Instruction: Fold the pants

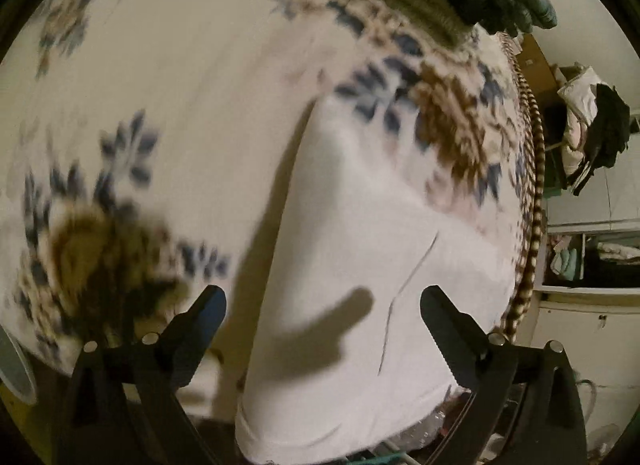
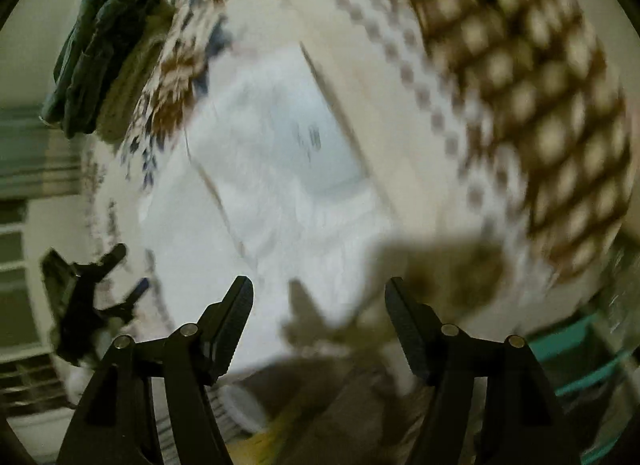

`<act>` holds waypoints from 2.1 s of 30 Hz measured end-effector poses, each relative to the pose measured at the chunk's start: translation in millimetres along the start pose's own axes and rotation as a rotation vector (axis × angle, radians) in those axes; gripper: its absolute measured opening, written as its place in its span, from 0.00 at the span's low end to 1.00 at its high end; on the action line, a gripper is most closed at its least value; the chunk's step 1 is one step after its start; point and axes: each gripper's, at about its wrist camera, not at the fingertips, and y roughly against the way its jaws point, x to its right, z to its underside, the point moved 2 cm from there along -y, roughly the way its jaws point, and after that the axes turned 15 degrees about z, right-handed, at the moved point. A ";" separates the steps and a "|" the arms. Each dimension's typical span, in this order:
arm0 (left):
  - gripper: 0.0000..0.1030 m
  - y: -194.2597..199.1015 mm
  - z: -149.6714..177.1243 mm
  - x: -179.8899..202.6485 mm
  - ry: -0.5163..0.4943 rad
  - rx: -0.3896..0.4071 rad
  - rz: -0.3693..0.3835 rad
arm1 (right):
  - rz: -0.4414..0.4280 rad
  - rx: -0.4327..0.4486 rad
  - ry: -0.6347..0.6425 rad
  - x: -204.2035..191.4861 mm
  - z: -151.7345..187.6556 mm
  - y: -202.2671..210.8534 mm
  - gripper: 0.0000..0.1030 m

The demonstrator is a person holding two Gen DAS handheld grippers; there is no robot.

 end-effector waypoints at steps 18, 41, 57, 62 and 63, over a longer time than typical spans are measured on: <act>0.97 -47.7 37.1 -26.0 0.054 -0.135 0.062 | -0.384 -0.045 -0.020 -30.4 1.2 -73.4 0.75; 0.20 -1.5 36.9 35.4 -0.193 -0.020 -0.048 | -0.177 0.081 0.140 -63.4 17.2 -18.8 0.31; 0.20 96.0 -22.1 142.9 -0.277 0.079 -0.049 | -0.223 0.175 0.269 -138.1 6.0 131.0 0.30; 0.20 131.8 -73.6 181.6 -0.306 0.128 -0.027 | -0.238 0.229 0.313 -186.5 -20.3 186.5 0.30; 0.20 138.7 -87.1 188.6 -0.312 0.135 -0.021 | -0.239 0.242 0.319 -197.6 -26.5 195.3 0.30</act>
